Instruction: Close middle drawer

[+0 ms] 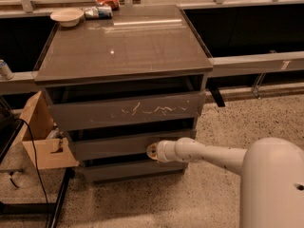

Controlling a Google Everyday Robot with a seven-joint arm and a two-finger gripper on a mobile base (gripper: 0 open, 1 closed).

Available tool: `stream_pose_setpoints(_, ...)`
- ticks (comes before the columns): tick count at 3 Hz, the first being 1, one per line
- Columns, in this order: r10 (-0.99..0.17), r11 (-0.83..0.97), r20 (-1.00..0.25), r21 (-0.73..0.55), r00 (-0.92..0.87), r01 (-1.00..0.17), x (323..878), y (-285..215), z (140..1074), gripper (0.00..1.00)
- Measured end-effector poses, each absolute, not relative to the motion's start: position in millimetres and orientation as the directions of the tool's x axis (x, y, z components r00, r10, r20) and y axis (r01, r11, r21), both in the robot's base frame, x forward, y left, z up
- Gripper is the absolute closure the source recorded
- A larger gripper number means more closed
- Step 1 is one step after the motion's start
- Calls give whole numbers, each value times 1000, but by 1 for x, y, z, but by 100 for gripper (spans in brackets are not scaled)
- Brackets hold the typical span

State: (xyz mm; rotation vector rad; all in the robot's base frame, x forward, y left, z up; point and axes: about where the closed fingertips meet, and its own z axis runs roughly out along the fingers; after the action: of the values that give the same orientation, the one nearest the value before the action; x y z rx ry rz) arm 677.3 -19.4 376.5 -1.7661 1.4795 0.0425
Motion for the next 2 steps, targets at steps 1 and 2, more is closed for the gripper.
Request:
stream_pose_setpoints(1, -797, -1, -525, -493, 298, -870, 645, -28, 384, 100)
stream_pose_setpoints(2, -782, -1, -570, -403, 252, -915, 615, -36, 385, 100)
